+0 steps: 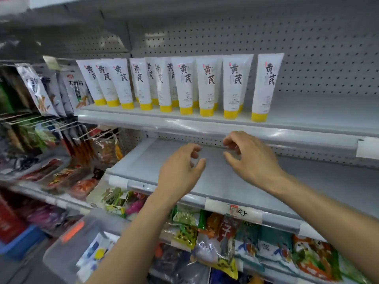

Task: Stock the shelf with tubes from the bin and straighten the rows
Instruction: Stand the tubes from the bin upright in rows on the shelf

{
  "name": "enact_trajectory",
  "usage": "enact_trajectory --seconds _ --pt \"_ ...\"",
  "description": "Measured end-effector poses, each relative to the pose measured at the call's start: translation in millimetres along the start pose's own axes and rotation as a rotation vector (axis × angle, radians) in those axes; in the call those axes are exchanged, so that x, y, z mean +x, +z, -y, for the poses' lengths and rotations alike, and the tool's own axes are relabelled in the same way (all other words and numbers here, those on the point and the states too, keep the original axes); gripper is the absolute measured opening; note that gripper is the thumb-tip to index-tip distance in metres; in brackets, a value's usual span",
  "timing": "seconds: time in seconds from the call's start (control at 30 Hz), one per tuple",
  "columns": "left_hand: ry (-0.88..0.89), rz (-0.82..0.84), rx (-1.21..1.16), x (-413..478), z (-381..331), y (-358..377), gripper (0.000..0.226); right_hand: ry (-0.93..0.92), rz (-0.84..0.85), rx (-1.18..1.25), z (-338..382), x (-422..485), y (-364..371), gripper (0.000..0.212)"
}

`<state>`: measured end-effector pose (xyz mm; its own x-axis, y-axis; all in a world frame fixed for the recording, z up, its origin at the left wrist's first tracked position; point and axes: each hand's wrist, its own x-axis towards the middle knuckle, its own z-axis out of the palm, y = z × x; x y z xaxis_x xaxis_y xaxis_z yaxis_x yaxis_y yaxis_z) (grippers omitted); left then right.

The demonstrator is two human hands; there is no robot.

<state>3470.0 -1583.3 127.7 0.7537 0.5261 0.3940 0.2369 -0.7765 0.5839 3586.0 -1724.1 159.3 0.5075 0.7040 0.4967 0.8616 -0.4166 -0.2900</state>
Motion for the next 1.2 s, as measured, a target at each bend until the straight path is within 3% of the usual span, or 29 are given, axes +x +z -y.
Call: enact_trajectory --seconds 0.3,0.6,0.7,0.83,0.9,1.0,1.1,1.2 --pt "-0.32 0.201 0.069 -64 183 -26 0.033 -0.11 0.491 0.068 93 22 172 0.019" --pt "-0.911 0.232 -0.148 -96 458 -61 0.017 -0.035 0.988 0.175 199 52 421 0.022" --pt "-1.1 0.257 -0.221 -107 543 -38 0.027 0.017 1.118 0.165 207 51 509 0.02" --pt "-1.258 0.338 -0.256 -123 627 14 0.043 0.089 1.219 0.107 210 38 614 0.017" --pt "-1.241 0.399 -0.213 -128 653 43 0.06 0.103 1.232 0.083 211 30 653 0.016" --pt "-1.235 0.412 -0.159 -129 679 83 0.073 0.132 1.211 0.041 215 14 705 0.042" --pt "-1.207 0.448 -0.102 -130 696 112 0.085 0.091 1.177 -0.102 225 -3 739 0.044" --pt "-1.213 0.49 -0.091 -133 703 128 0.082 0.015 1.145 -0.258 232 -16 760 0.046"
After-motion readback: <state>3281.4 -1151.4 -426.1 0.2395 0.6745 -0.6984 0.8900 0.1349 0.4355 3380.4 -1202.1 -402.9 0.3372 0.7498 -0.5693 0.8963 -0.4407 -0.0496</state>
